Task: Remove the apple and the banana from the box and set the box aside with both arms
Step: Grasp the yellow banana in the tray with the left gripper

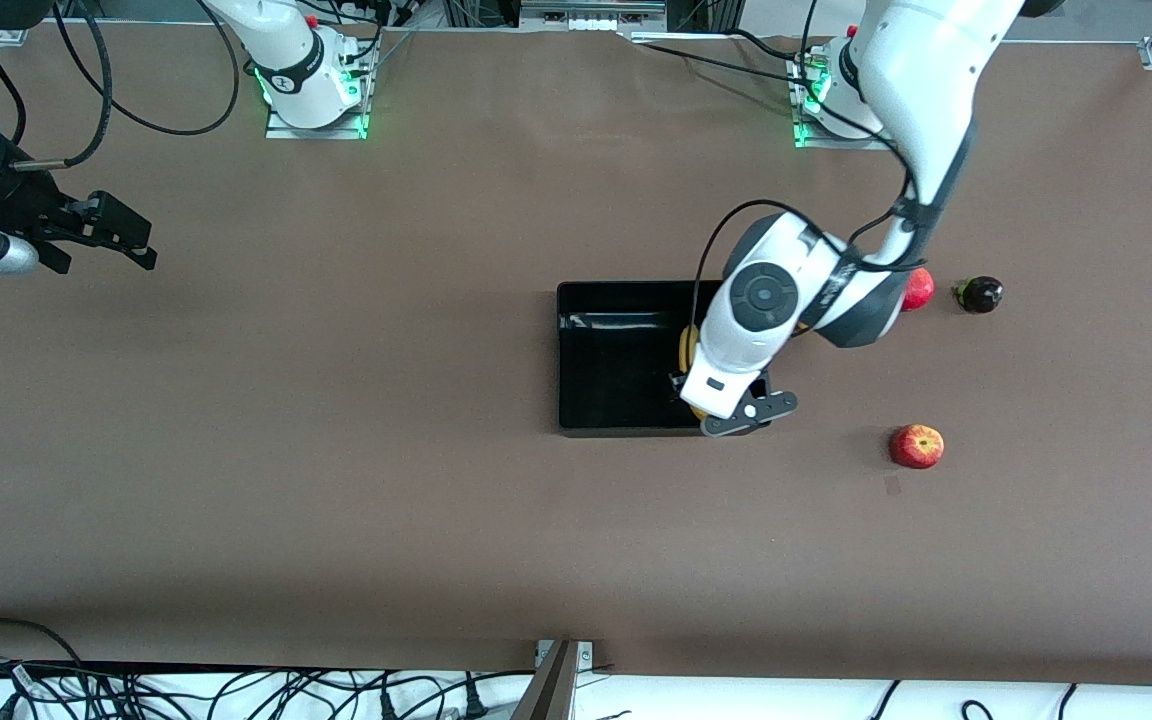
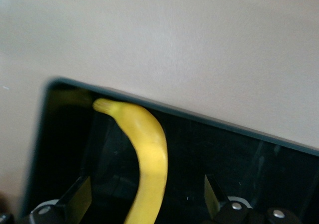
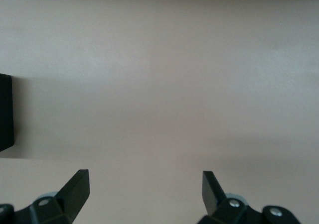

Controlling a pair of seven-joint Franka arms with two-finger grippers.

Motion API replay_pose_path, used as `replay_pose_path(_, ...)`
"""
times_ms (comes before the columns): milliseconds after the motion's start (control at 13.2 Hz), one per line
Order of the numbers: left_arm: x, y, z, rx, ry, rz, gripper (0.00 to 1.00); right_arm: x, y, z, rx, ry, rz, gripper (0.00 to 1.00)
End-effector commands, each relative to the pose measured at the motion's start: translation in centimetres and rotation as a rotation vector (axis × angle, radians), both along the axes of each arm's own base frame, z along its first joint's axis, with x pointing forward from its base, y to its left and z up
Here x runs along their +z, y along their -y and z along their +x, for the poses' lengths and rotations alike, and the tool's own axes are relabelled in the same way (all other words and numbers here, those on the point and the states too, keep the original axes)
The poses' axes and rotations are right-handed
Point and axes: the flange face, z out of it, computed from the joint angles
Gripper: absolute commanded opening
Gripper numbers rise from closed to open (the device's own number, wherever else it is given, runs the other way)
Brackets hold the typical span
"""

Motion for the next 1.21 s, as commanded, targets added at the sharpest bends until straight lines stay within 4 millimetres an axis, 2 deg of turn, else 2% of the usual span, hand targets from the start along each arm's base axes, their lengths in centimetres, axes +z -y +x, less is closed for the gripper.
replay_pose_path(0,-1.8,0.9,-2.0,0.037,0.016,0.028,1.0,0.4,0.1,0.2,0.001,0.011,-0.008,1.0)
replay_pose_path(152,-3.4,1.9,-3.6,0.053,0.003,0.014,1.0,0.3,0.1,0.4,0.0,0.02,-0.006,1.0)
replay_pose_path(379,-7.1,2.8,-6.1,0.066,0.022,0.025,1.0,-0.4,-0.1,1.1,0.001,0.026,-0.003,1.0)
replay_pose_path(455,-8.1,2.9,-6.3,0.083,0.032,0.036,0.85,-0.3,-0.2,1.2,0.004,0.037,-0.003,1.0)
replay_pose_path(531,-8.9,2.9,-6.5,0.096,0.039,0.047,0.39,-0.3,-0.5,1.2,0.009,0.041,-0.004,1.0)
replay_pose_path(607,-9.2,2.9,-6.6,0.097,0.04,0.053,0.0,-0.3,-0.8,1.3,0.013,0.044,-0.003,1.0)
replay_pose_path(682,-9.1,2.9,-6.6,0.095,0.038,0.058,0.0,-0.3,-0.7,1.4,0.013,0.051,-0.005,1.0)
replay_pose_path(758,-8.6,3.1,-6.6,0.093,0.039,0.055,0.0,-0.3,-0.8,1.3,0.015,0.048,-0.005,1.0)
replay_pose_path(834,-7.2,3.5,-6.5,0.093,0.047,0.045,0.0,-0.4,-0.8,1.3,0.015,0.045,-0.005,1.0)
replay_pose_path(910,-5.2,3.1,-6.1,0.102,0.038,0.072,0.0,-0.4,-0.8,1.3,0.015,0.045,-0.005,1.0)
replay_pose_path(986,-2.7,2.9,-5.6,0.119,0.028,0.083,0.0,-0.4,-0.8,1.3,0.015,0.042,-0.005,1.0)
replay_pose_path(1062,0.9,2.3,-4.5,0.137,0.004,0.057,0.0,-0.5,-0.8,1.2,0.015,0.039,-0.005,1.0)
replay_pose_path(1137,4.2,0.8,-3.1,0.132,-0.03,0.037,0.0,-0.7,-0.8,1.2,0.015,0.034,-0.006,1.0)
